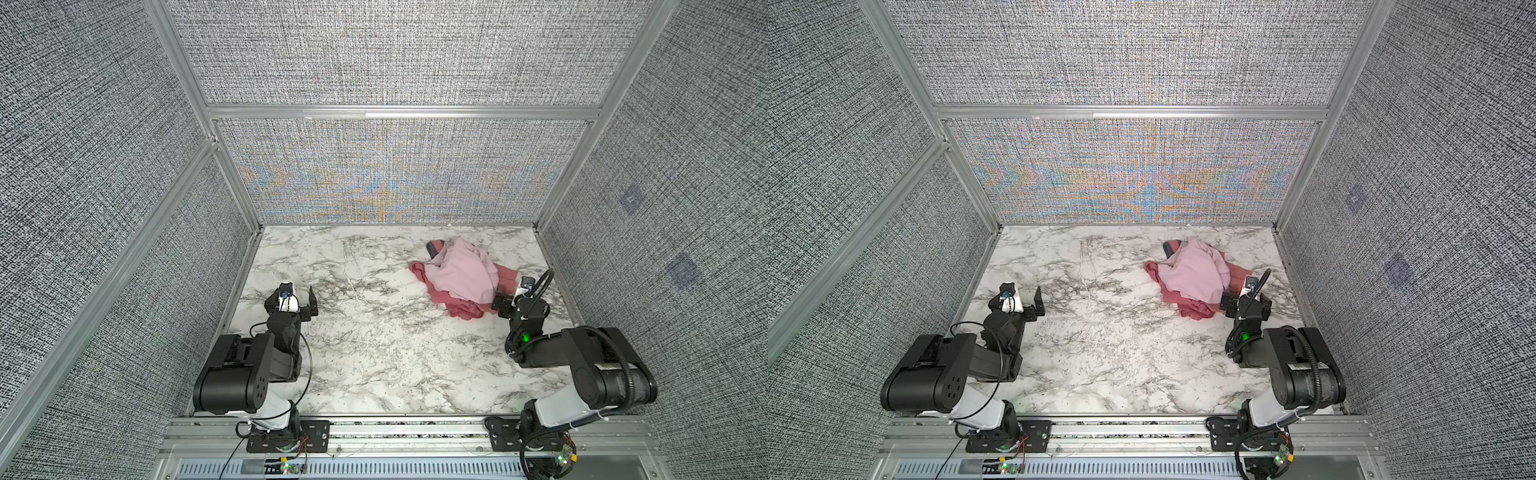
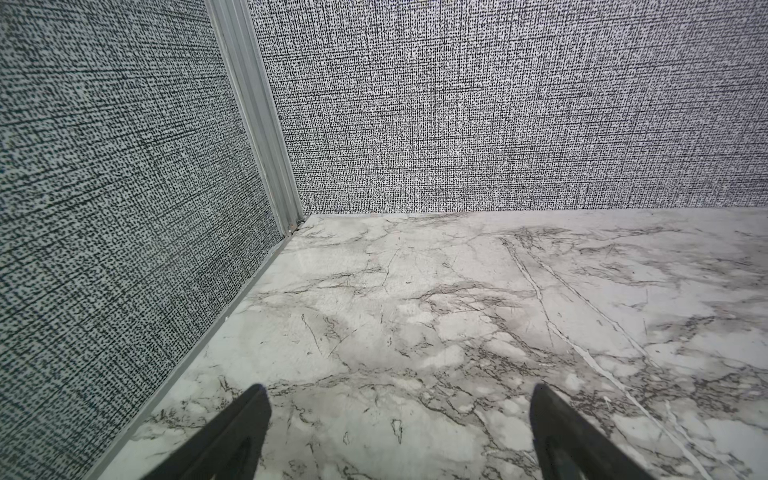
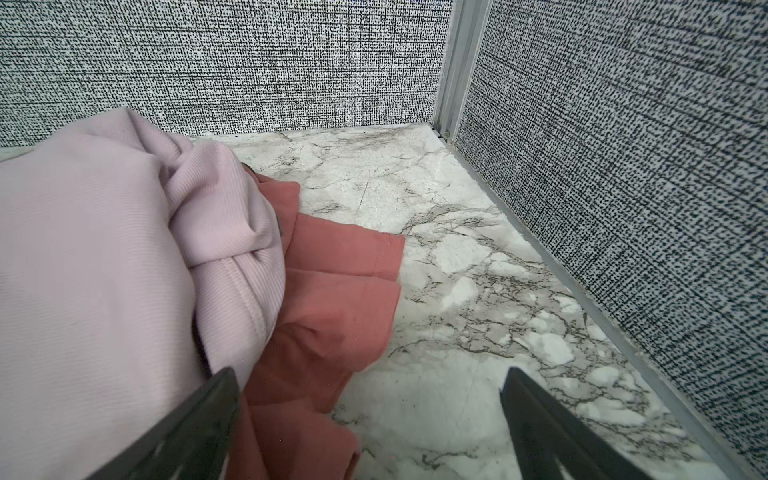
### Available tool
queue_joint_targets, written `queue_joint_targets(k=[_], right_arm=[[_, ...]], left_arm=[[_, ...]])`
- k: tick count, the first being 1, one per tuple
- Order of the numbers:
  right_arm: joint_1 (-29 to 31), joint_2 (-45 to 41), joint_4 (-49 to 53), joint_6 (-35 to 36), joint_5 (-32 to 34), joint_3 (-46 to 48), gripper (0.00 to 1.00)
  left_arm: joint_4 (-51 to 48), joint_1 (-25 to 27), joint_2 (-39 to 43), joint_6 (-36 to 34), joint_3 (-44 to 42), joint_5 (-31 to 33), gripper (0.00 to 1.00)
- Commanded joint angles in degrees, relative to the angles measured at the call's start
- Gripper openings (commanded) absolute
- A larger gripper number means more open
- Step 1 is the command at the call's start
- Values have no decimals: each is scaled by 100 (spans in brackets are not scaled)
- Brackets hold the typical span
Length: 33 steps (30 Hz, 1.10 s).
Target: Pick out a specific cloth from the pile
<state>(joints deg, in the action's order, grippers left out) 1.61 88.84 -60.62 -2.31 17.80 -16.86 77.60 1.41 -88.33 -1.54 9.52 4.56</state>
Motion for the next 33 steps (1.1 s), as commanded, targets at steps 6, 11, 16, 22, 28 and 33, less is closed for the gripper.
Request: queue_joint_targets(k=[6, 11, 16, 22, 28, 33], right_arm=[[-74, -63, -50, -15, -110, -53, 98], [9, -1240, 1878, -8, 169, -653, 91], [265, -1995, 3266, -13, 271, -1517, 89], [662, -2087, 4789, -205, 347, -2595, 86], [784, -2082, 5737, -735, -9, -3052, 81], [1017, -2185, 6352, -1060, -202, -2968, 75]], left_arm=[[-33, -3, 169, 59, 13, 259, 97], [-2673, 10, 1748, 79, 821, 75, 81], [-3982, 507, 1985, 413, 1902, -236, 74], [-5684, 1888, 1446, 480, 3285, -310, 71], [-6273, 3165, 609, 1096, 4052, -910, 68], [-5982, 3719, 8, 1710, 4219, -1204, 66]])
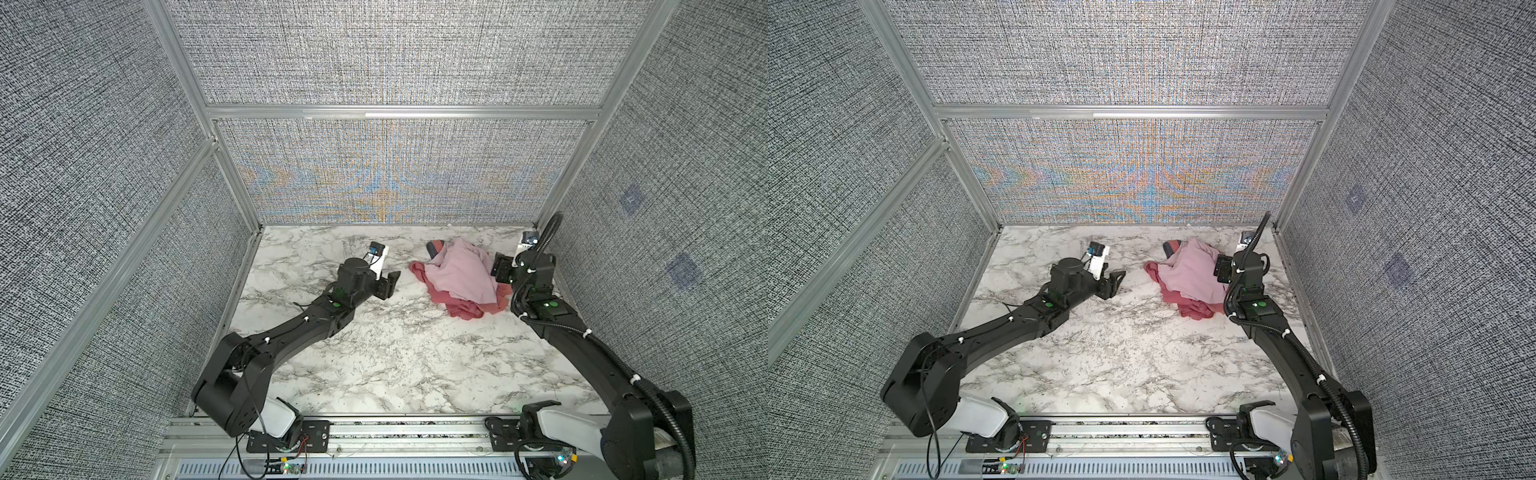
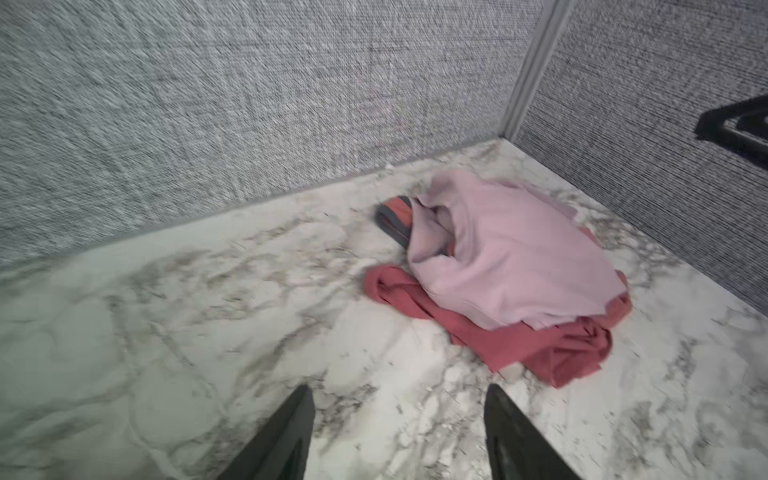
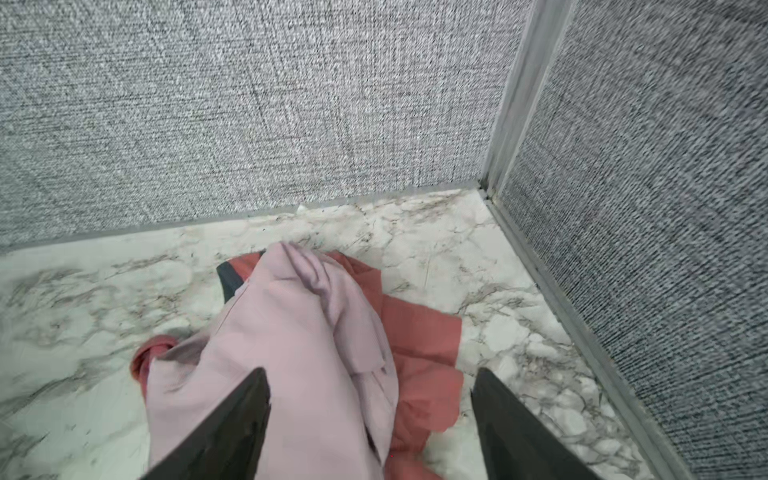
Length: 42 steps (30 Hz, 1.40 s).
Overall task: Pick out a specific cloth from the pile
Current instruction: 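Grasp the rose-red shirt with the right gripper while the left arm moves forward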
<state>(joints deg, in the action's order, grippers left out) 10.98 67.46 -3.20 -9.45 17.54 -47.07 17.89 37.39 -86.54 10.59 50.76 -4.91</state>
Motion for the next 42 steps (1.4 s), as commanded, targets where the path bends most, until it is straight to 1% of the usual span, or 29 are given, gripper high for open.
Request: queue_joint_targets(k=[1, 4, 6, 8, 10, 15, 19, 23, 25, 29, 33, 36, 42], right_arm=[[158, -74, 729, -431, -231, 120, 73], [462, -131, 1003, -658, -421, 361, 67], [698, -127, 1100, -817, -462, 552, 64], [930, -71, 1129, -1026, -524, 751, 63], [1090, 53, 1085, -1162, -610, 896, 59], [1363, 735, 968, -1452, -758, 834, 55], [1567, 1504, 911, -1416, -804, 477, 53], [1652, 2056, 870, -1437, -770, 168, 51], [1670, 2252, 832, -1439, -761, 71, 48], [1679, 2596, 908, -1484, -691, -98, 46], [1688, 2763, 900, -1544, -647, -166, 43], [1692, 2887, 896, -1587, -579, -206, 39], [1723, 3114, 943, -1652, -338, -303, 34]], left_arm=[[7, 154, -263, 603, 147, -302, 65], [83, 173, -418, 797, 230, -244, 64], [51, 173, -472, 791, 311, -195, 64], [-40, 173, -519, 769, 406, -96, 65], [-56, 173, -530, 770, 435, 7, 65], [-47, 165, -517, 860, 380, 397, 65], [-211, 155, -385, 1237, 269, 1106, 65], [-236, 121, -126, 1191, 65, 1542, 65], [-234, 71, -12, 1174, -32, 1593, 65], [-214, -50, 192, 1229, -242, 1673, 65], [-168, -165, 299, 1289, -372, 1609, 65], [-130, -213, 334, 1303, -439, 1598, 65], [-123, -266, 398, 1357, -519, 1537, 65]])
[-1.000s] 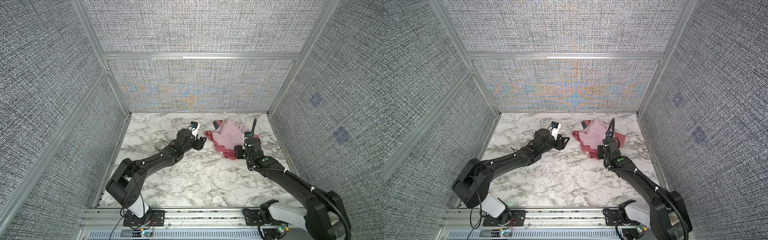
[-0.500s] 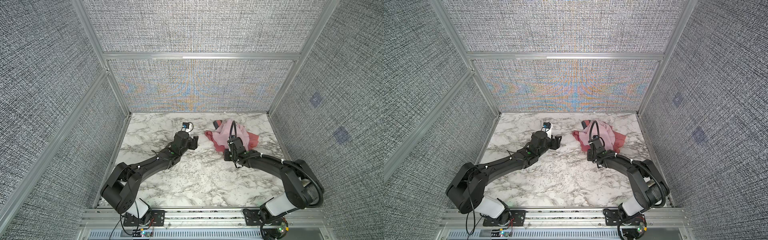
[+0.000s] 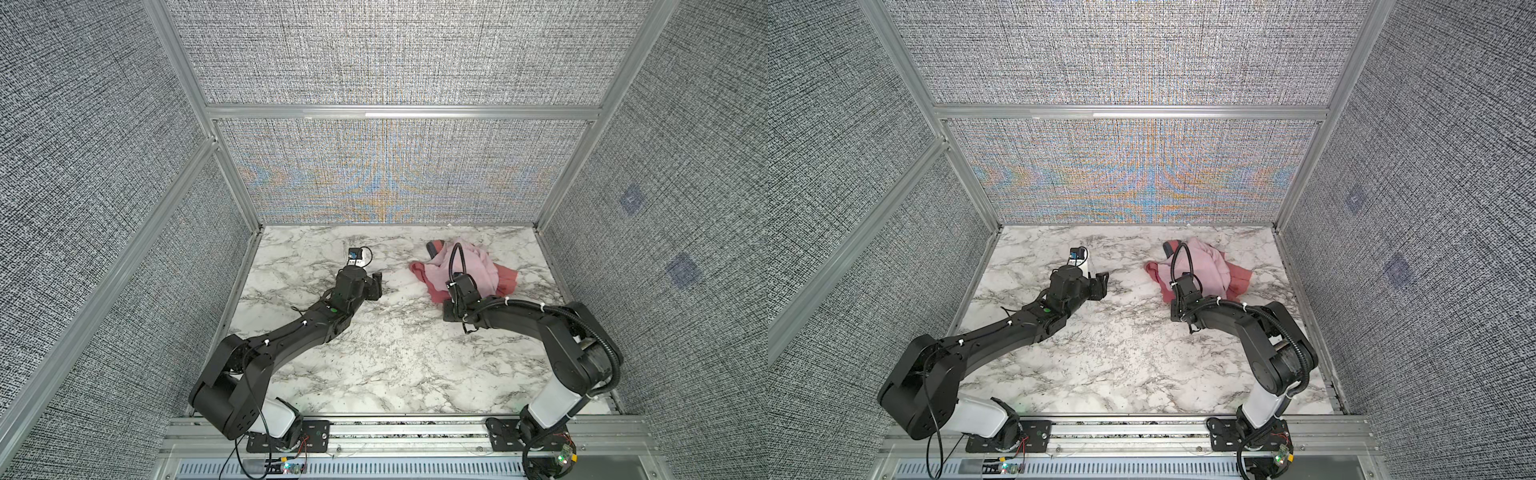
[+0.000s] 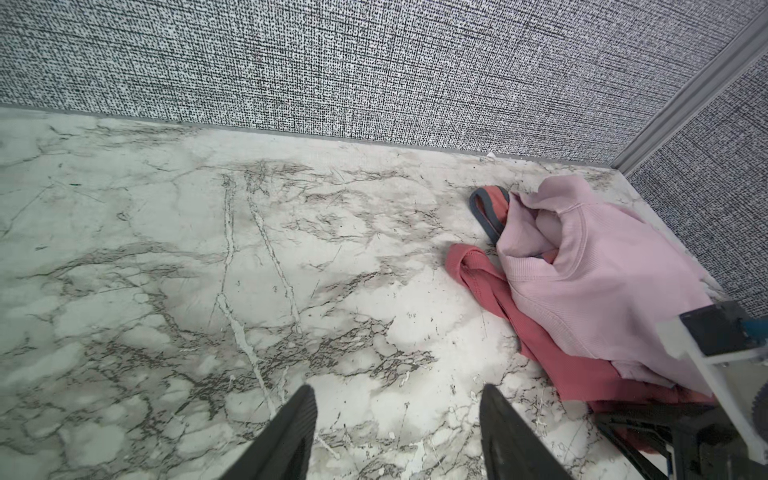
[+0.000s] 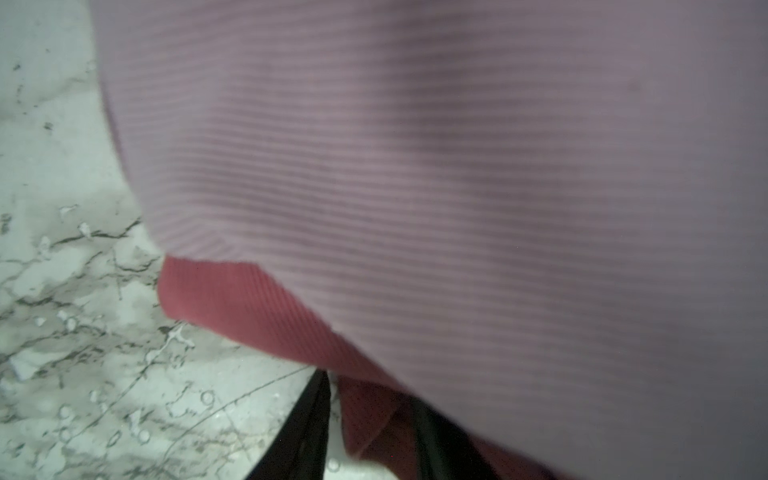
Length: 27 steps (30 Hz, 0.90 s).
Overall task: Pick out a specific cloth from the pile
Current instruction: 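Grasp the rose-red shirt with the right gripper while the left arm moves forward, then lift the rose-red shirt high with the right gripper, pulling it from the pink shirt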
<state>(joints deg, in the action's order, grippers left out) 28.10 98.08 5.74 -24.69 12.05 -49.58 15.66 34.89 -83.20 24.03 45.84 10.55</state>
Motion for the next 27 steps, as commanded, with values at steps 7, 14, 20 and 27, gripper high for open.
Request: queue_joint_targets(k=[7, 14, 20, 27], right_arm=[[27, 257, 147, -188, 381, -183, 9], [25, -514, 399, -206, 421, -247, 0], [-186, -1610, 912, 13, 289, -755, 0], [-1009, -2383, 1140, 254, -389, -1458, 0]], left_arm=[[118, -50, 159, 31, -125, 20, 65], [104, -78, 248, 32, -174, 44, 65], [45, -154, 247, 31, -37, -92, 64], [-98, -211, 484, 47, -29, -98, 64]])
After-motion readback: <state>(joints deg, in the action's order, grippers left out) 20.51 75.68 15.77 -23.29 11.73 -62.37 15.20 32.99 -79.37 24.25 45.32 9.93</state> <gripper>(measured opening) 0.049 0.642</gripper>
